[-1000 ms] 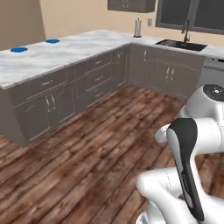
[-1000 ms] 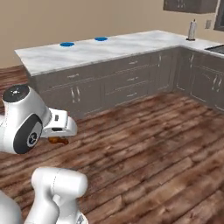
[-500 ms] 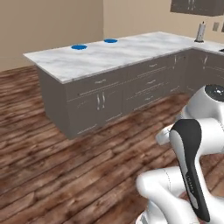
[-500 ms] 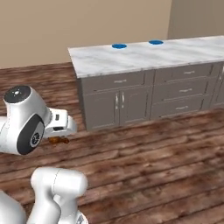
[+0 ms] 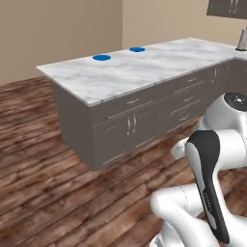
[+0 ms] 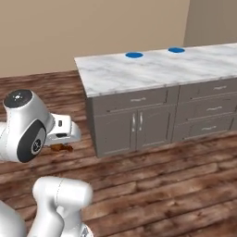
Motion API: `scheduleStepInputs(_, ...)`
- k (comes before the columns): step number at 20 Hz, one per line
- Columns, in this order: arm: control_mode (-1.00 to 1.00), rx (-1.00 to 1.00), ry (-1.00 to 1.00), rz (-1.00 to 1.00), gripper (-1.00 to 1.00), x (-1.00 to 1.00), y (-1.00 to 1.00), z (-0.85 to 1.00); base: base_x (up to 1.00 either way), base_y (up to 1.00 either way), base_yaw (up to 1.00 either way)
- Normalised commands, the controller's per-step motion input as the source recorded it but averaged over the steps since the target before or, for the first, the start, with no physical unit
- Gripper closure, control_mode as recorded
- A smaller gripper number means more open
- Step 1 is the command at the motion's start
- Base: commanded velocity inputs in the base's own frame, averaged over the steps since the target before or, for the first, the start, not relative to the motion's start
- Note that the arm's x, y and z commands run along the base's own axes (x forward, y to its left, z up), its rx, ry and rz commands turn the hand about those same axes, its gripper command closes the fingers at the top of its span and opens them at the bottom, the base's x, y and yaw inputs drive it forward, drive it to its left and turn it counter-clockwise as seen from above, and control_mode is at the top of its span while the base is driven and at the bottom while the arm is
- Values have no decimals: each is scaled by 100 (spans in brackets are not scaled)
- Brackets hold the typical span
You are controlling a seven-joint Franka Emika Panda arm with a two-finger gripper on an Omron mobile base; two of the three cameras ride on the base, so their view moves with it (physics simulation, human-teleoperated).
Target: Take the chicken drumsticks from the pan and place one on each plate on the dining counter.
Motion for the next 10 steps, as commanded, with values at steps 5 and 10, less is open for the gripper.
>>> scheduleStepInputs(5, 100, 0, 0, 0, 100, 0, 0, 0, 98, 89, 0)
scheduleStepInputs(10, 100, 0, 0, 0, 100, 0, 0, 0, 97, 89, 0)
